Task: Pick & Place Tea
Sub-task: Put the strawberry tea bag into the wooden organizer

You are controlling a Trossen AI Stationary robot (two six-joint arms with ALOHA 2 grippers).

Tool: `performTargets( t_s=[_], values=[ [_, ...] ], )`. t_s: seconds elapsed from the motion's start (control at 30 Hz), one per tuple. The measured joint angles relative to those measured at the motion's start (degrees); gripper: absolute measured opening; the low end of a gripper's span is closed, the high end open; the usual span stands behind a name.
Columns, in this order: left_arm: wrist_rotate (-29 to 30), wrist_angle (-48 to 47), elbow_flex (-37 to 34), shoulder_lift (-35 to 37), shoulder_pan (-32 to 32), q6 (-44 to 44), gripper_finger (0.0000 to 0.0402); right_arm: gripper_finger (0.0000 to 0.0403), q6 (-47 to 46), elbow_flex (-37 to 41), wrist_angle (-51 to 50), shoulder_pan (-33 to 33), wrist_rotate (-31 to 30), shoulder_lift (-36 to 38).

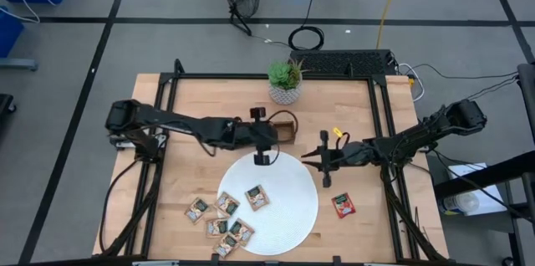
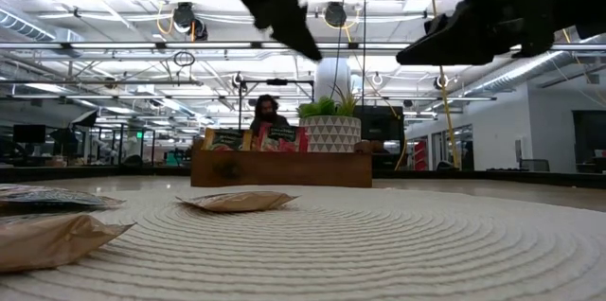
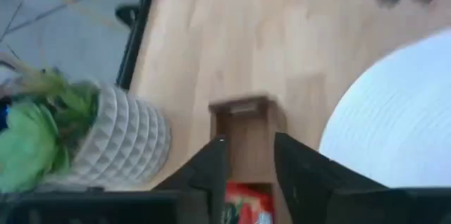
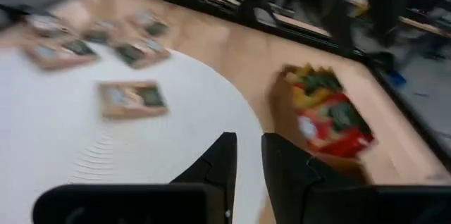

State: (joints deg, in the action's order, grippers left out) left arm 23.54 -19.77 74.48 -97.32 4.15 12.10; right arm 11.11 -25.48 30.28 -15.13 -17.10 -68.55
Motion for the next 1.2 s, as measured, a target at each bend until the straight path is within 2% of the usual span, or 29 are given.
performTargets(
  t_s=[0.17,0.23,0.33,0.43,0.53,0.6,0.7,0.77,0.87,1.03,1.13,1.2],
  values=[
    [-5.43,1.63,0.01,1.81,0.55,-2.46,0.0179,0.0055,-4.81,-0.02,0.16,-1.31,7.99,0.0],
    [-7.53,1.58,-0.02,1.81,0.49,-3.87,0.0198,0.0059,-6.06,-0.37,-2.78,-2.52,9.73,0.47],
    [-8.03,2.38,-0.02,1.81,0.94,-5.41,0.0218,0.0082,-9.88,-5.58,-20.6,-6.37,7.75,0.95],
    [-8.13,4.38,-0.02,1.81,2.28,-5.82,0.023,0.0126,-19.55,-14.24,-43.66,-11.34,4.57,-0.91],
    [-8.26,7.26,-0.02,1.81,3.93,-5.13,0.0237,0.0175,-34.81,-21.23,-58.87,-16.18,8.48,-4.41],
    [-8.28,8.34,-0.02,1.81,4.8,-4.67,0.0238,0.0199,-46.56,-24.36,-62.84,-18.46,12.82,-6.84],
    [-8.3,9.93,0.0,1.4,5.76,-4.56,0.0239,0.0219,-62.57,-24.73,-66.76,-21.38,20.23,-8.71],
    [-8.28,9.61,-0.02,1.29,6.21,-4.59,0.0239,0.0223,-70.52,-23.51,-67.78,-23.74,23.04,-9.15],
    [-8.23,9.82,-0.02,1.29,6.83,-4.88,0.0239,0.022,-80.68,-21.37,-66.92,-27.11,23.19,-8.22],
    [-8.24,9.01,-0.02,1.03,7.99,-4.94,0.0239,0.0209,-93.2,-15.3,-65.87,-30.5,19.93,-5.58],
    [-8.25,8.86,-0.02,1.03,8.32,-4.9,0.0239,0.0207,-102.07,-10.0,-59.87,-32.0,20.05,-4.3],
    [-8.25,8.7,-0.02,1.03,8.4,-4.47,0.0239,0.0206,-107.15,-6.16,-52.29,-33.0,20.31,-3.61]
  ],
)
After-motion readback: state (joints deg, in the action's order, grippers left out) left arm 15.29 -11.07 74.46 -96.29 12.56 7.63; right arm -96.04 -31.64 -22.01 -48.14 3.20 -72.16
